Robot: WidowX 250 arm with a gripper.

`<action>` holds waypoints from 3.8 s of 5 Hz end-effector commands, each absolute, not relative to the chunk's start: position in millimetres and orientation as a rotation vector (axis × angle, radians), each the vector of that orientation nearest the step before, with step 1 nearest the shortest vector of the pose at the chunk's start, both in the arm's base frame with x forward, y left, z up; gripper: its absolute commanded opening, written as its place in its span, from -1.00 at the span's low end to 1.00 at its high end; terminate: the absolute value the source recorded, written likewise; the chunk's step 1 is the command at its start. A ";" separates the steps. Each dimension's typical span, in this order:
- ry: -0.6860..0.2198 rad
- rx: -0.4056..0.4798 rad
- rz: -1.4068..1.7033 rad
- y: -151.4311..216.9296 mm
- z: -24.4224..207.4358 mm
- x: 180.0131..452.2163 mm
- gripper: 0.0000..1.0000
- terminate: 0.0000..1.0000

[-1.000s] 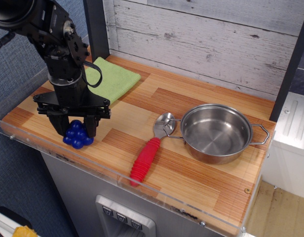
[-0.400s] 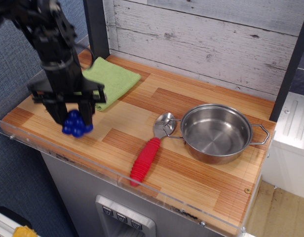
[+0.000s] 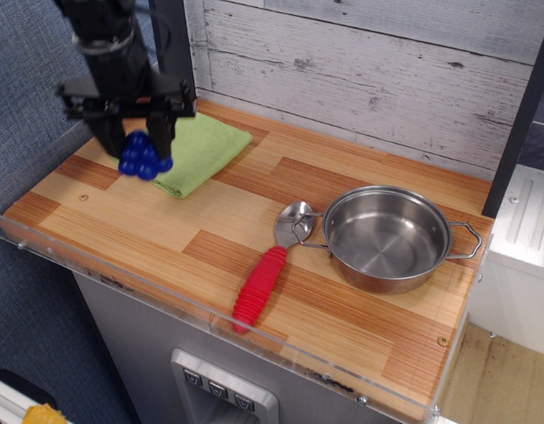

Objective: Place the grapes on top of the towel.

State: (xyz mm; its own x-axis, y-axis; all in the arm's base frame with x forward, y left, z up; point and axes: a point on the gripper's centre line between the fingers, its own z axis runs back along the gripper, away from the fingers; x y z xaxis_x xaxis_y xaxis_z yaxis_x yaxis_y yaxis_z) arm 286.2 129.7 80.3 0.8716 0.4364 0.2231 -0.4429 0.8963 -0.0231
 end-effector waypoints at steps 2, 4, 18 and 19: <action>-0.274 0.070 0.480 157.1 78.2 356.0 -1.00 -1.00; -0.252 0.066 0.479 159.2 57.9 365.2 -1.00 -1.00; -0.173 0.166 0.746 205.6 127.2 186.1 1.00 -1.00; -0.173 0.166 0.746 205.6 127.2 186.1 1.00 1.00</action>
